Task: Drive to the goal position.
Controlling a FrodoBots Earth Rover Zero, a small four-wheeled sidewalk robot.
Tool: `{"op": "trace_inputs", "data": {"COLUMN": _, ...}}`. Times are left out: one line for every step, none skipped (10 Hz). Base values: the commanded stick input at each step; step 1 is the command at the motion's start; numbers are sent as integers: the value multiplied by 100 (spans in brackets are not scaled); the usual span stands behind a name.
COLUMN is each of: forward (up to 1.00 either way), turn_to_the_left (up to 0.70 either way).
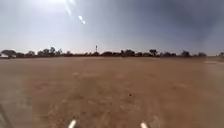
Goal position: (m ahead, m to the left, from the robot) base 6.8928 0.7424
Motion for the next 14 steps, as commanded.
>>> {"op": "trace_inputs", "data": {"forward": 70, "turn_to_the_left": 0}}
{"op": "trace_inputs", "data": {"forward": 70, "turn_to_the_left": 0}}
{"op": "trace_inputs", "data": {"forward": 70, "turn_to_the_left": 0}}
{"op": "trace_inputs", "data": {"forward": 70, "turn_to_the_left": 0}}
{"op": "trace_inputs", "data": {"forward": 70, "turn_to_the_left": 0}}
{"op": "trace_inputs", "data": {"forward": 70, "turn_to_the_left": 0}}
{"op": "trace_inputs", "data": {"forward": 70, "turn_to_the_left": 0}}
{"op": "trace_inputs", "data": {"forward": 70, "turn_to_the_left": 0}}
{"op": "trace_inputs", "data": {"forward": 70, "turn_to_the_left": 0}}
{"op": "trace_inputs", "data": {"forward": 70, "turn_to_the_left": 0}}
{"op": "trace_inputs", "data": {"forward": 70, "turn_to_the_left": 0}}
{"op": "trace_inputs", "data": {"forward": 70, "turn_to_the_left": 0}}
{"op": "trace_inputs", "data": {"forward": 70, "turn_to_the_left": 0}}
{"op": "trace_inputs", "data": {"forward": 70, "turn_to_the_left": 0}}
